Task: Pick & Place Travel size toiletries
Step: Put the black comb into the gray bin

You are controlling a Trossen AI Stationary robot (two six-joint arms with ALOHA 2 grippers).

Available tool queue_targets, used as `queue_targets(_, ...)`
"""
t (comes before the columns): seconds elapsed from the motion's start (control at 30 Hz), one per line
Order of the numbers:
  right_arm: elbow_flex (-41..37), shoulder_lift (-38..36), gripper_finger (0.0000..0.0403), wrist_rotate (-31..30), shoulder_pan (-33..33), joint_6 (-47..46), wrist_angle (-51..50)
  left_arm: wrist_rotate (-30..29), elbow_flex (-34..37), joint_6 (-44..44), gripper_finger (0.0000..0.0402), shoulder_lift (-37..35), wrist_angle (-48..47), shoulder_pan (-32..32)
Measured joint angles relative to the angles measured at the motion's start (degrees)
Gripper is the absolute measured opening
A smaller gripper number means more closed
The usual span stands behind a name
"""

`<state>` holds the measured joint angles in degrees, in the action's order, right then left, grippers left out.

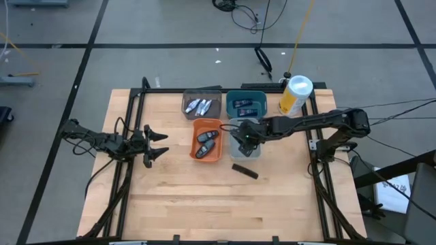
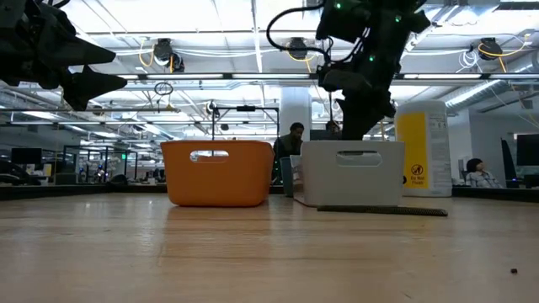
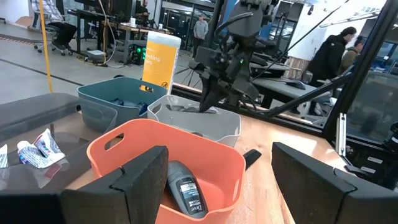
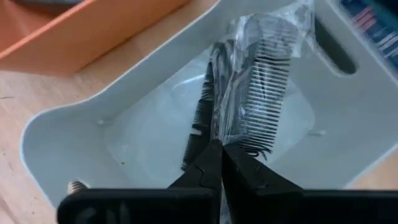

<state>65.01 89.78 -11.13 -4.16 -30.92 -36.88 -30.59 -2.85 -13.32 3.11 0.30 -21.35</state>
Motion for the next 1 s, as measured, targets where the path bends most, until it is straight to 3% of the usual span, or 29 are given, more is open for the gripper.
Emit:
queue_targets(0.23,-3.22,0.02,0.0021,1.03,-0.37,0.15,3.71,0.0,0.0,0.02,0.0282,0.01,0.0,0.0)
queue_targets(0.43,-3.43,0.02,0.0086,0.78,-0.37,0.65,6.01,0.0,0.0,0.02,0.0282,0.0,-0.04,0.0)
queue_targets(0.63,-3.45,-0.76,0.0149,0.91,0.3,6.28,14.73,0.0,0.0,0.04,0.0282,0.01,-0.04,0.0)
queue_targets(0.83,-3.12,-2.68,0.017,2.28,5.32,13.6,23.04,0.04,0.0,-0.58,0.0282,0.0,-0.09,0.0)
queue_targets(1.0,-2.98,-4.64,0.0169,1.21,11.99,16.3,22.42,2.35,0.0,-2.11,0.0282,0.0,-0.11,0.0)
